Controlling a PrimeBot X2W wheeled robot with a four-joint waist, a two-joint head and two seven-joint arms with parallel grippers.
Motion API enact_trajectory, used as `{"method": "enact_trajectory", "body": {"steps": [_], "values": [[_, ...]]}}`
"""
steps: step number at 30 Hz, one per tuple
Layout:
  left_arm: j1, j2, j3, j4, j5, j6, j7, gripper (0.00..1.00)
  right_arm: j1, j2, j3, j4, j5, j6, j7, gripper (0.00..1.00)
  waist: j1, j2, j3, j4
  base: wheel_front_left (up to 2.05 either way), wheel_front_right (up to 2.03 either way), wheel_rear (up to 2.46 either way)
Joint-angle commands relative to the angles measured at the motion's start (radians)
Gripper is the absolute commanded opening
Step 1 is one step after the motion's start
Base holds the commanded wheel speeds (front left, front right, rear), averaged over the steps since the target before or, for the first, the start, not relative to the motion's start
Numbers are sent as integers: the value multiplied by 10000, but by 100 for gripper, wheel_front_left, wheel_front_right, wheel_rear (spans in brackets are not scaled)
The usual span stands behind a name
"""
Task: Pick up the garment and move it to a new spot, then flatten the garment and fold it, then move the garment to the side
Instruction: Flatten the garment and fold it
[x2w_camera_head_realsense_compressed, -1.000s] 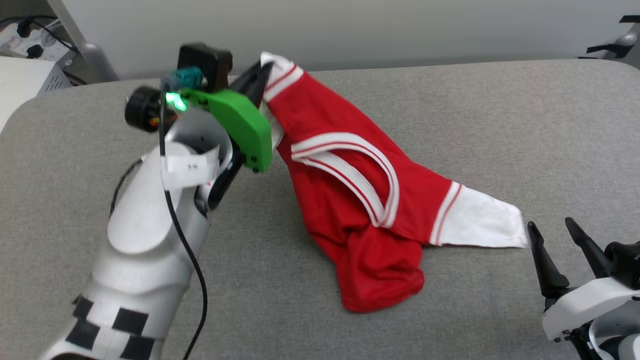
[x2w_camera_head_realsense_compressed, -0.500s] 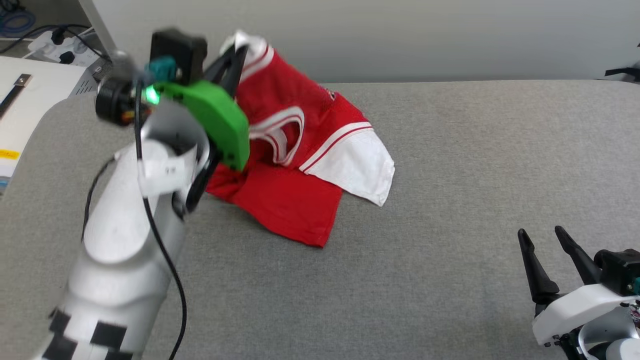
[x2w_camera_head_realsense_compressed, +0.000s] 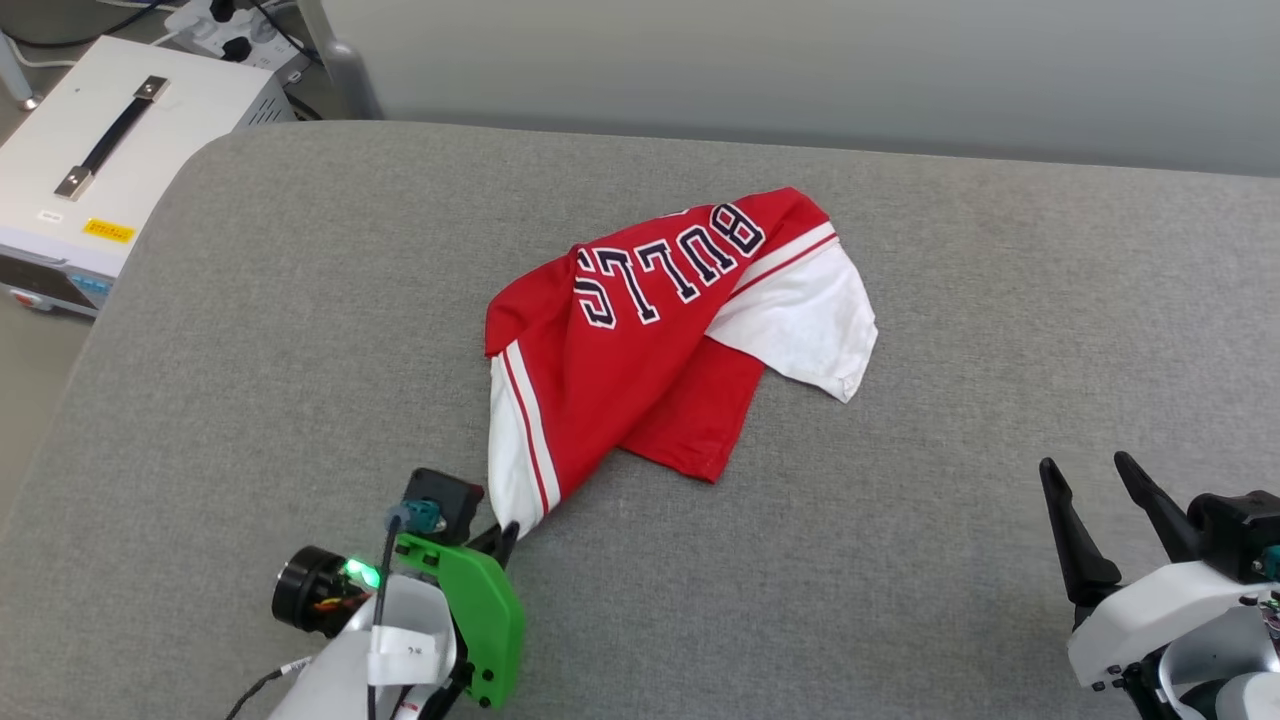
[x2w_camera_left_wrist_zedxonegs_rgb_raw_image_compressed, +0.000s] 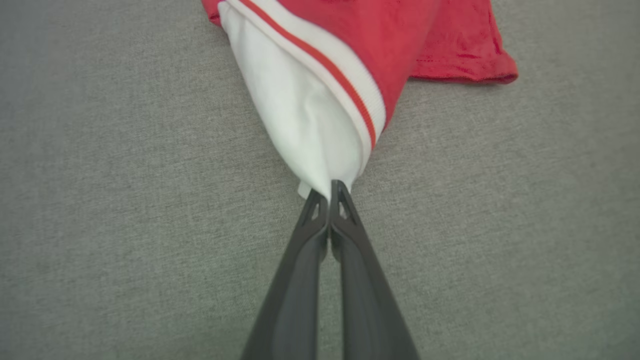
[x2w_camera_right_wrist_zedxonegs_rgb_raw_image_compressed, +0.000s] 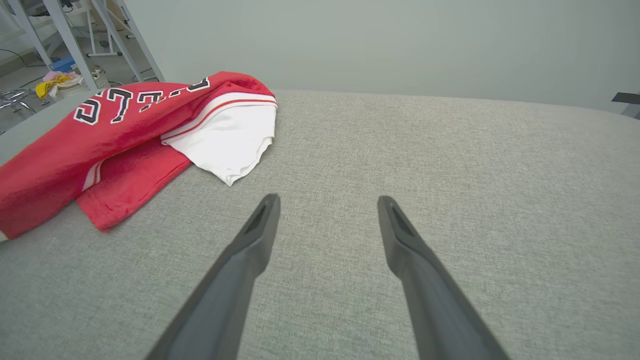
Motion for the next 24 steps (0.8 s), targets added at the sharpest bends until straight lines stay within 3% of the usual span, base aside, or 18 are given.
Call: {"method": "enact_trajectory", "body": {"steps": [1, 6, 7, 8, 18, 24], "values": [[163, -82, -134, 202, 118, 8, 94, 0, -176, -29, 7, -57, -67, -6, 55, 100, 0, 0, 102, 153, 0, 0, 0], [60, -357, -515, 881, 302, -59, -131, 0, -147, -123, 7, -168, -35, -6, 212, 100, 0, 0, 137, 238, 0, 0, 0], [9, -420, -531, 977, 321, -39, -251, 78, -128, -149, -7, -186, -16, -6, 237, 100, 0, 0, 134, 261, 0, 0, 0], [-48, -463, -544, 1043, 353, -18, -364, 100, -106, -173, -19, -198, 0, -6, 259, 100, 0, 0, 125, 286, 0, 0, 0], [-393, -704, -80, 581, 358, 283, -2549, 100, -89, -512, -126, -461, 15, -6, 819, 100, 0, 0, -102, 877, 0, 0, 0], [-253, -738, 287, -437, 582, 552, -4618, 100, -527, -1274, 418, -723, 394, -6, 2168, 100, 0, 0, 64, 1446, 0, 0, 0]]}}
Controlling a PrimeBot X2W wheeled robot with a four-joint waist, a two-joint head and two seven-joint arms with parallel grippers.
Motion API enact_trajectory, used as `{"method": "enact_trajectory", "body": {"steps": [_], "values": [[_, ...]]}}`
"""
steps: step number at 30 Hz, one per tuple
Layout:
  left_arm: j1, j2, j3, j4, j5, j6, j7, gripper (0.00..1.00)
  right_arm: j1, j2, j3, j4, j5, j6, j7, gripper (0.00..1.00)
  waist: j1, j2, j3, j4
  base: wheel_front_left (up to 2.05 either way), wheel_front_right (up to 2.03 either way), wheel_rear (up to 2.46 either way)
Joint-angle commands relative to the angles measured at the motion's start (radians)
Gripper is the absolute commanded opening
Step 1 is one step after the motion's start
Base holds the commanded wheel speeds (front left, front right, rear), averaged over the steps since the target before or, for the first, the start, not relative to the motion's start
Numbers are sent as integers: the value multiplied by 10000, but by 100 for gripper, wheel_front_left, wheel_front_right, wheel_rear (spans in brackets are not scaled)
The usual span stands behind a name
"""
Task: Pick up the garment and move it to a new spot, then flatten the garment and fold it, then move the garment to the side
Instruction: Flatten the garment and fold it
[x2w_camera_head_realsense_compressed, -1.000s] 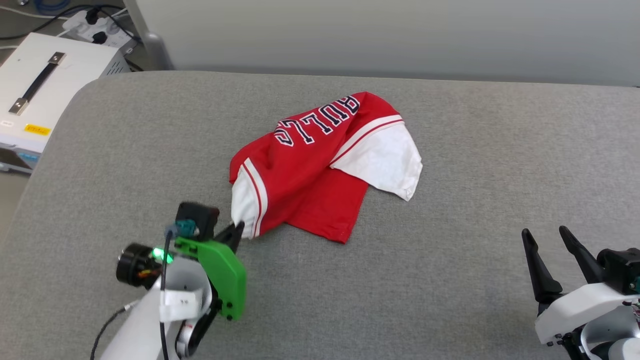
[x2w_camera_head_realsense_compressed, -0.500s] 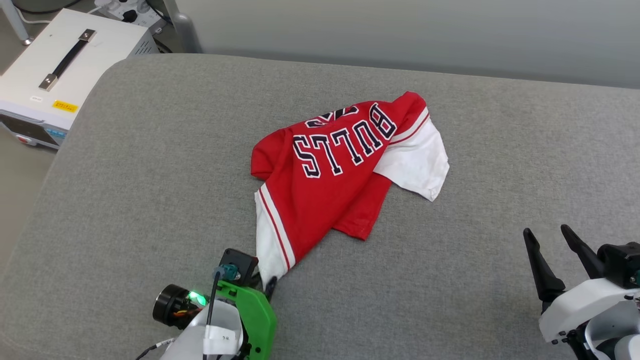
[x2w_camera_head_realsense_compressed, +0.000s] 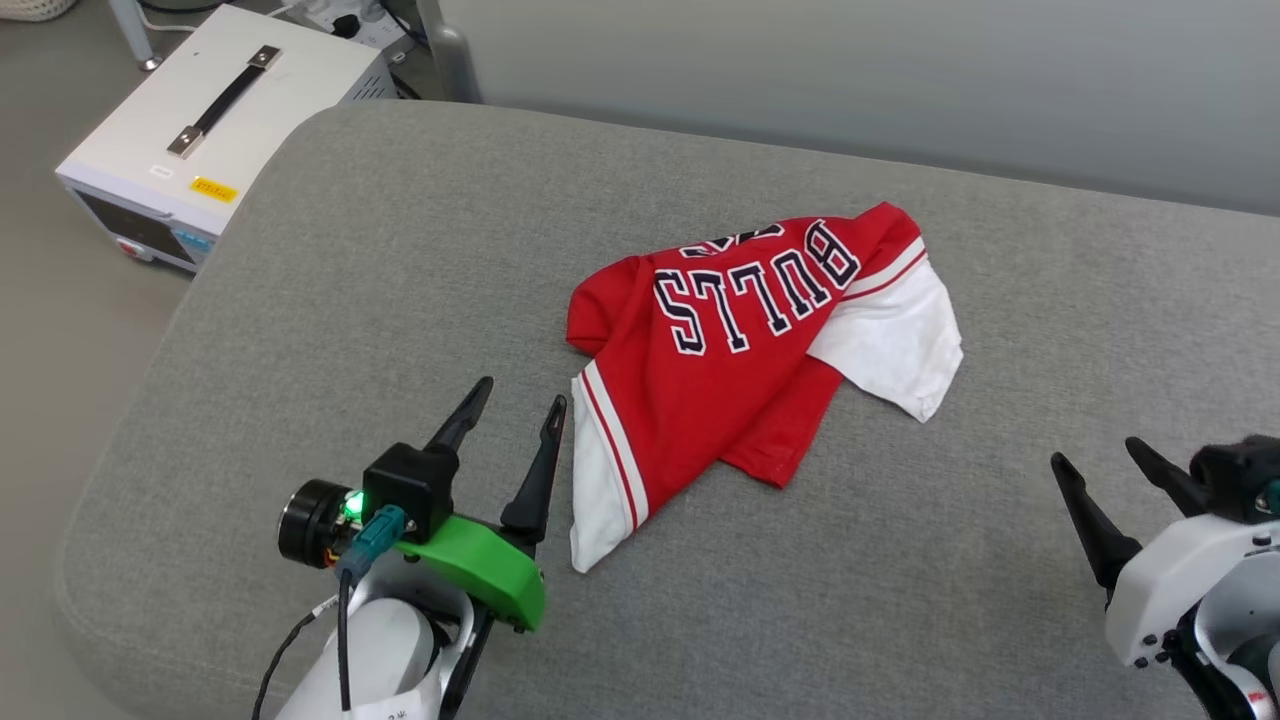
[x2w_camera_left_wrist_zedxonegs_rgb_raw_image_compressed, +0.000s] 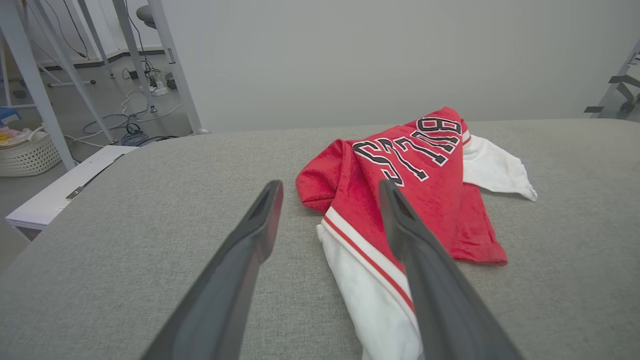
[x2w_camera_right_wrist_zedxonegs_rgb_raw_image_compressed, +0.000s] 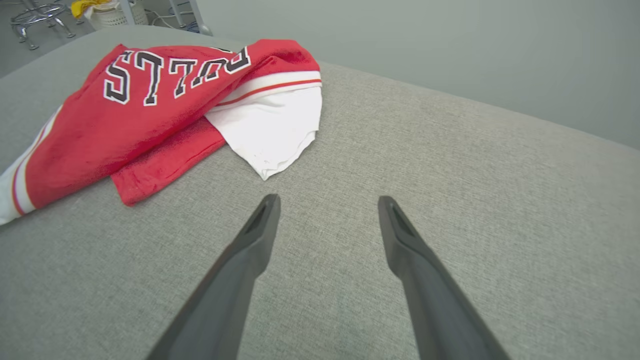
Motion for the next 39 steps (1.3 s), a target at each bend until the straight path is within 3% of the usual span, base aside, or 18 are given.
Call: {"method": "enact_trajectory", "body": {"steps": [1, 6, 14, 22, 30, 31, 32, 39], "values": [[6, -93, 118, -167, 94, 118, -226, 100, -372, -249, 167, -54, 145, -6, 417, 100, 0, 0, 191, 376, 0, 0, 0], [208, -392, 318, -634, 317, 167, -484, 100, -1487, -1060, 1103, 44, 754, -6, 2336, 100, 0, 0, 644, 905, 0, 0, 0], [288, -1138, 725, -1050, 749, -189, -497, 100, -3723, -2242, 2845, 1099, 1721, -6, 4622, 100, 0, 0, 1513, 1837, 0, 0, 0], [304, -1664, 1128, -959, 1031, -578, -498, 100, -5185, -3133, 4452, 2465, 2295, -6, 5124, 100, 0, 0, 1971, 2628, 0, 0, 0], [390, -1885, 1411, -868, 1168, -787, -499, 100, -5541, -3501, 5698, 3599, 2915, -6, 5557, 98, 0, 0, 2047, 2879, 0, 0, 0], [400, -1899, 1452, -855, 1183, -806, -499, 100, -5527, -3534, 5829, 3709, 2999, -6, 5598, 24, 0, 0, 2030, 2874, 0, 0, 0], [409, -1909, 1494, -839, 1200, -820, -499, 100, -5506, -3562, 5939, 3805, 3079, -6, 5610, 0, 0, 0, 2008, 2860, 0, 0, 0], [505, -1945, 1748, -605, 1354, -933, -499, 100, -5384, -3796, 6230, 4424, 3526, -6, 5084, 0, 0, 0, 1611, 2404, 0, 0, 0]]}}
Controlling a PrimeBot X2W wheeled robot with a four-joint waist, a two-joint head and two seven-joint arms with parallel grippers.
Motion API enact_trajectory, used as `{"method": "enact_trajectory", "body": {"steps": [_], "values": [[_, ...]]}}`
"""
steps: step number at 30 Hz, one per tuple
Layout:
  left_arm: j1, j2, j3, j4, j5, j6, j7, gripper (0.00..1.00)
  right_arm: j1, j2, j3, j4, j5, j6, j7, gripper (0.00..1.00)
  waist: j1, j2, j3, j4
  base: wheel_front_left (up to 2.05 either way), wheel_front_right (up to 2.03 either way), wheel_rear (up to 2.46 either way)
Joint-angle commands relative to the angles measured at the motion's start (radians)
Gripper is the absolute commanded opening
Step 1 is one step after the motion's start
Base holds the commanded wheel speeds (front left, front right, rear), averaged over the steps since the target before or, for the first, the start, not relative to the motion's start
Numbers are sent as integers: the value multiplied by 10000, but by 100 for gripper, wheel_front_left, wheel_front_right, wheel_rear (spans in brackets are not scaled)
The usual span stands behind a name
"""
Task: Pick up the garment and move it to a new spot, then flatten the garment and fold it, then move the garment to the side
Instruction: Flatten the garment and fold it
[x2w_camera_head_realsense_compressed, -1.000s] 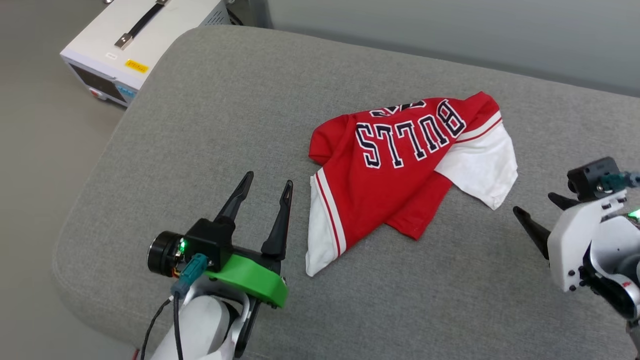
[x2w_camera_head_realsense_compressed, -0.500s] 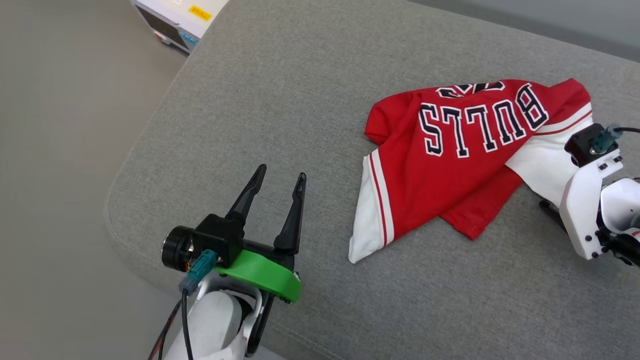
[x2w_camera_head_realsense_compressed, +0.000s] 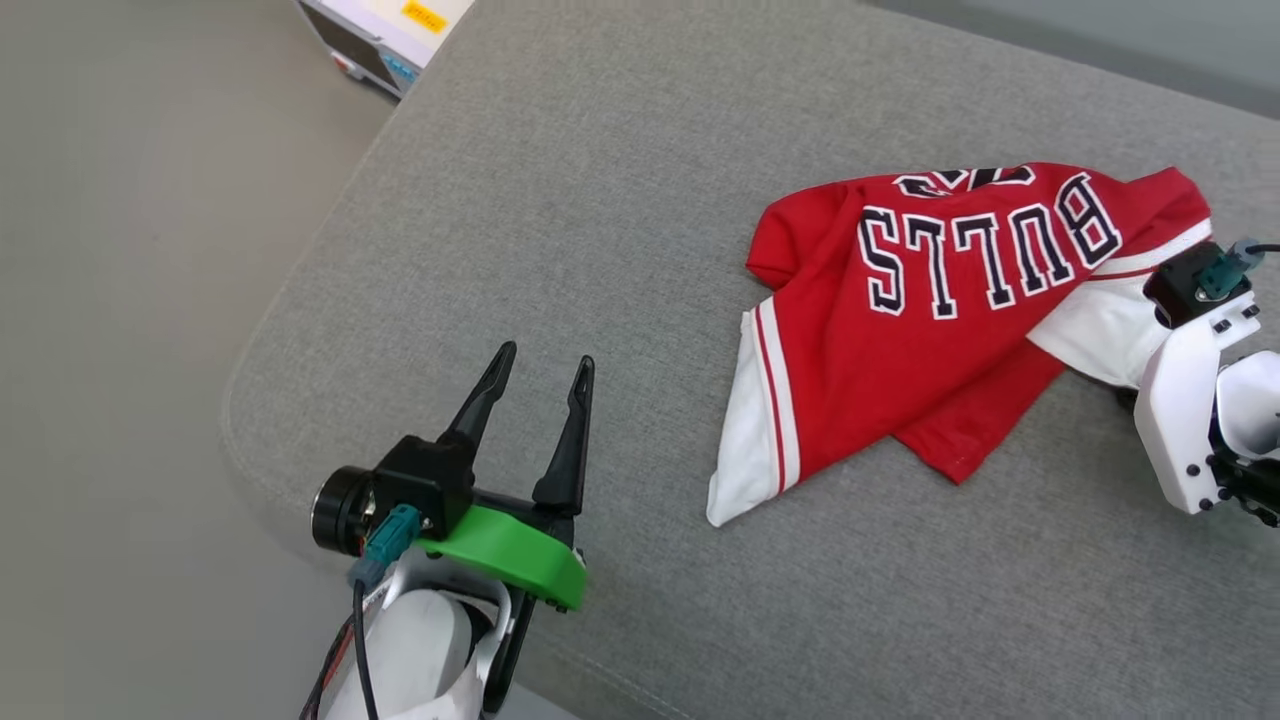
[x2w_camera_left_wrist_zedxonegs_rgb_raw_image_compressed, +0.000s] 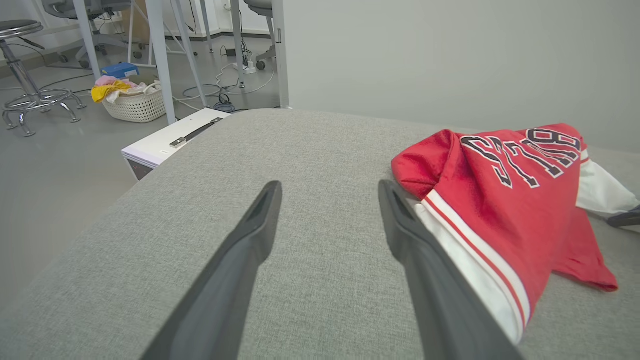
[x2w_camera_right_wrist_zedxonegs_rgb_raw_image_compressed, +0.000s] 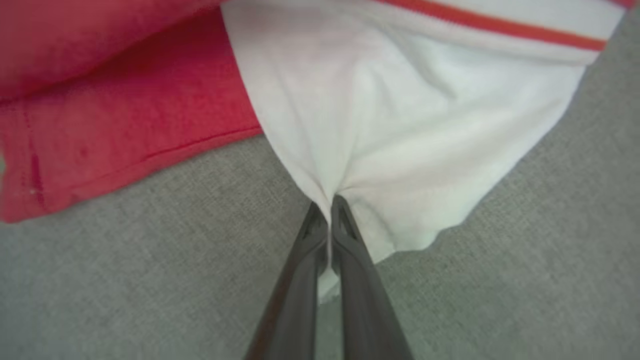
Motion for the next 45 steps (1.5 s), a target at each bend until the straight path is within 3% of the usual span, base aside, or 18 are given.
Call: {"method": "enact_trajectory", "body": {"steps": [1, 11, 20, 30, 31, 32, 33, 40, 45], "values": [[168, -56, 61, 73, 128, -84, -58, 100, 590, -159, 293, 467, 114, -4, 52, 0, -1, 0, -280, -316, 0, 0, 0], [327, -13, 370, 469, 331, -231, -58, 100, 1554, -1200, 6, 427, 689, -4, -936, 0, -1, 0, -1166, -1557, 0, 0, 0], [486, 59, 539, 620, 433, -310, -59, 100, 2849, -2180, -847, 536, 808, -4, -1614, 0, -1, 0, -1561, -2560, 0, 0, 0], [445, 92, 495, 748, 477, -373, -59, 100, 3604, -2283, -1915, 1336, 173, -4, -2294, 0, -1, 0, -1490, -3120, 0, 0, 0], [432, 87, 456, 775, 475, -380, -59, 100, 3652, -2191, -2041, 1412, 129, -4, -2427, 14, -1, 0, -1472, -3148, 0, 0, 0], [423, 83, 429, 797, 467, -385, -59, 100, 3672, -2124, -2131, 1442, 56, -4, -2569, 87, -1, 0, -1462, -3172, 0, 0, 0], [419, 79, 394, 834, 449, -391, -59, 100, 3683, -2013, -2266, 1480, 7, -4, -2731, 100, -1, 0, -1461, -3207, 0, 0, 0], [502, 97, 138, 1151, 303, -424, -59, 100, 3584, -1174, -3435, 923, -154, -4, -4365, 100, -1, 0, -1645, -3475, 0, 0, 0], [612, 188, -610, 1635, -122, -447, 124, 100, 4073, -460, -4713, -160, -423, -4, -5660, 100, -1, 0, -1834, -3694, 0, 0, 0]]}}
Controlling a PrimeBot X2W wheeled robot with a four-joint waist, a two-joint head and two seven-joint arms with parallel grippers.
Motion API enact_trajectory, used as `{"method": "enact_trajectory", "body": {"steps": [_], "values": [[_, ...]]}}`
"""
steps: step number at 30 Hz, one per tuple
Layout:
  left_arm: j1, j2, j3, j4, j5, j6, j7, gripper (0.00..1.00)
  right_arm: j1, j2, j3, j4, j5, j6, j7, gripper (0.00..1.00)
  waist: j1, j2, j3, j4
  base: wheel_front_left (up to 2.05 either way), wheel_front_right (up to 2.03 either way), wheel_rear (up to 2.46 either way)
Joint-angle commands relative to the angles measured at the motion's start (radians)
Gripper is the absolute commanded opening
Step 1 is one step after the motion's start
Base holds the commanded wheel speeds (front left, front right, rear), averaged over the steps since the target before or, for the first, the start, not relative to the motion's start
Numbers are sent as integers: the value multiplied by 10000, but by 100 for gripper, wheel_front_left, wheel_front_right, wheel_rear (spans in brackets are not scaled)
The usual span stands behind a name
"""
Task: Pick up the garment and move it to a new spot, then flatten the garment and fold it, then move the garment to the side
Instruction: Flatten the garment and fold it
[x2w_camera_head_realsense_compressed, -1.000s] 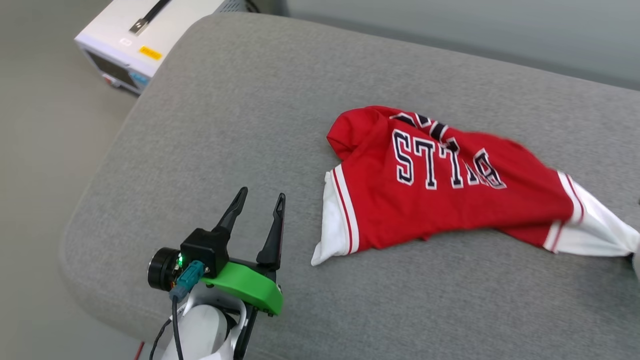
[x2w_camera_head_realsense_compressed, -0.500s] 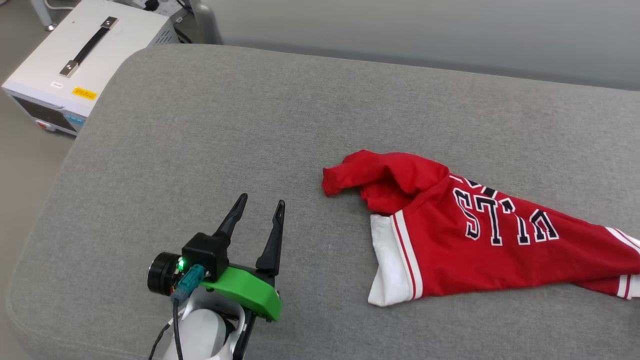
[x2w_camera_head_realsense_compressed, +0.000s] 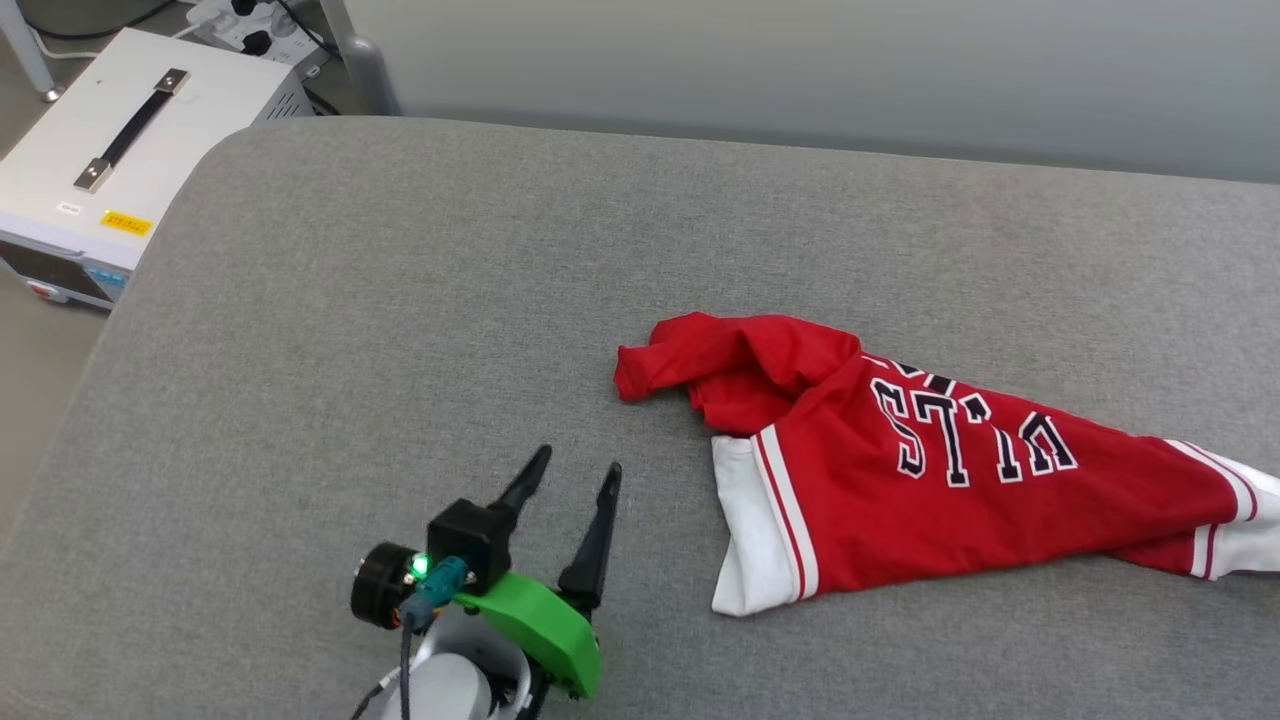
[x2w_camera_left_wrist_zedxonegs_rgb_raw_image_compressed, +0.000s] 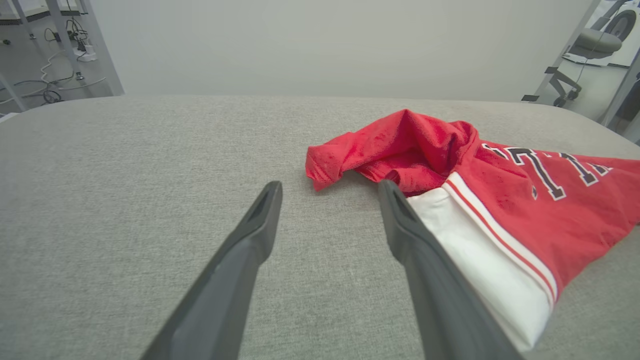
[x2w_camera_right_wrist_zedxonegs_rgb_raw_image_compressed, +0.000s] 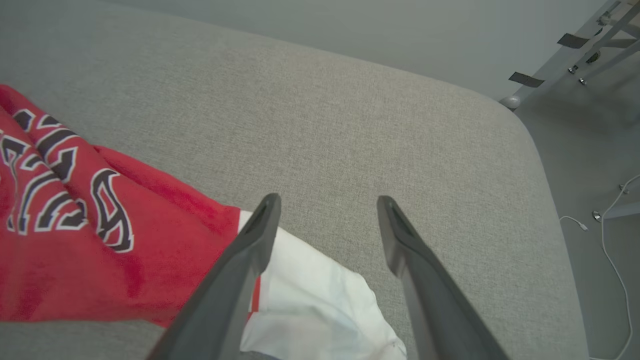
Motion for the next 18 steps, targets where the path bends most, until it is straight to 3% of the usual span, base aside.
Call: {"method": "enact_trajectory", "body": {"steps": [1, 8, 14, 18], "values": [[187, 75, -309, 80, -217, -26, 181, 100, 353, 239, -309, -289, -184, -7, -326, 100, 0, -1, -109, -140, 0, 0, 0], [156, 496, -1959, -64, -1632, -30, 2128, 100, 1763, 1990, -2382, -2344, -1350, -7, -1187, 100, 0, -1, -47, -403, 0, 0, 0], [-253, 742, -2328, -115, -1786, 111, 3980, 100, 2391, 3003, -2902, -3925, -2159, -7, -501, 100, 0, -1, 156, -727, 0, 0, 0], [-533, 711, -2438, -13, -1659, 285, 4374, 100, 2530, 3289, -3020, -4565, -2360, -7, -117, 100, 0, -1, 303, -947, 0, 0, 0]]}}
